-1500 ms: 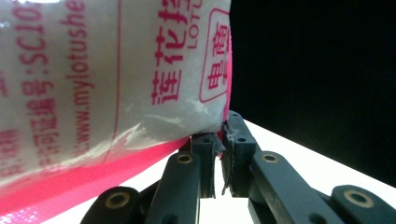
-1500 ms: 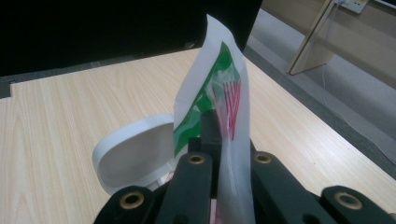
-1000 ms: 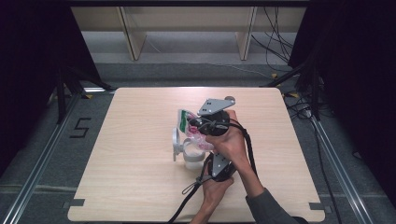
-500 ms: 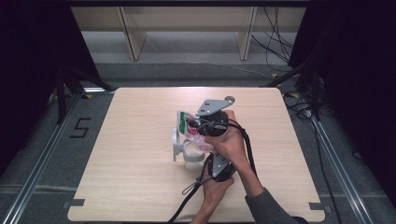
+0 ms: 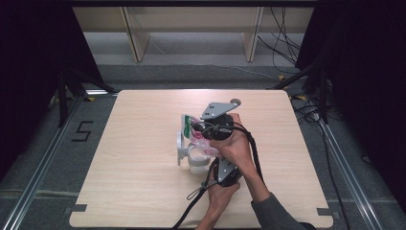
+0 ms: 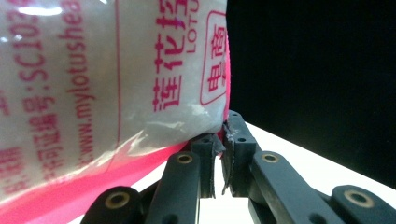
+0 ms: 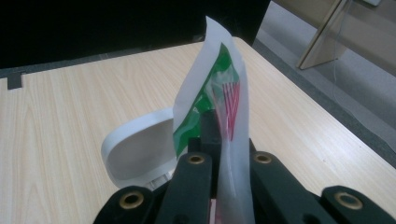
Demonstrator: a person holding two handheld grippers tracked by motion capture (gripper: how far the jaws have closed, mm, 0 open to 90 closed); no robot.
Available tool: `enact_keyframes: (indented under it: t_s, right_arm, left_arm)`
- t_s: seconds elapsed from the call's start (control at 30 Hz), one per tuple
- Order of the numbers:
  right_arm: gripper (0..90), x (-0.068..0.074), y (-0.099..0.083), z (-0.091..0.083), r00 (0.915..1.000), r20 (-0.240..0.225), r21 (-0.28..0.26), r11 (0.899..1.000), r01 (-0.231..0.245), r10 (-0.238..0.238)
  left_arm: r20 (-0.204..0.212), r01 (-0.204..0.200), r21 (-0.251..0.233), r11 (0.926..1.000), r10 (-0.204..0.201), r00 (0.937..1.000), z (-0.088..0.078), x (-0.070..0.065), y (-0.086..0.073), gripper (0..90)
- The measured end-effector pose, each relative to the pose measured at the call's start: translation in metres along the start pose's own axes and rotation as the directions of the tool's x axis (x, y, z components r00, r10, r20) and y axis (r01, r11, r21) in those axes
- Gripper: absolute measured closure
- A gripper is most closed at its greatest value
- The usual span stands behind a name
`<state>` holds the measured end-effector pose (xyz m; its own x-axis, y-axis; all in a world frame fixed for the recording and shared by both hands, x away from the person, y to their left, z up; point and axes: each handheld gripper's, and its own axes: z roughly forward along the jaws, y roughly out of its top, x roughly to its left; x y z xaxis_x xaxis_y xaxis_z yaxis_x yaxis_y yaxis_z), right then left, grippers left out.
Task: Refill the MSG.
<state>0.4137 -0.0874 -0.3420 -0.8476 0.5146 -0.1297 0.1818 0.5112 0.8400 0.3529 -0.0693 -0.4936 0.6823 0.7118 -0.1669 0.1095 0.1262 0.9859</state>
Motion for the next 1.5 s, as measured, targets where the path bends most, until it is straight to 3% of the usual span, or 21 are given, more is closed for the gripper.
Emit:
enact_keyframes:
  t_s: [0.6,0.73,1.33,1.5]
  right_arm:
    - [90.0,0.0002,0.0005,0.0005,0.9999,-0.013,0.006,1.0,-0.009,0.009]
    - [90.0,-0.0028,-0.0003,0.0028,0.9997,-0.009,0.003,1.0,0.022,-0.022]
    - [90.0,-0.0005,0.0006,0.0025,0.9997,-0.021,0.024,1.0,-0.01,0.01]
    - [90.0,-0.0008,0.0009,0.0026,0.9999,-0.015,0.027,1.0,-0.004,0.005]
  left_arm:
    - [-0.002,0.002,0.0,1.0,-0.002,1.0,0.0001,0.0,0.0001,83.8]
    - [-0.001,-0.004,-0.002,1.0,0.004,1.0,0.0006,0.0002,-0.0001,83.8]
    - [-0.015,0.012,0.015,0.9998,-0.012,0.9998,0.0026,-0.0009,0.002,83.8]
    - [0.002,0.017,0.019,0.9997,-0.017,0.9999,0.0021,-0.0006,0.0029,83.8]
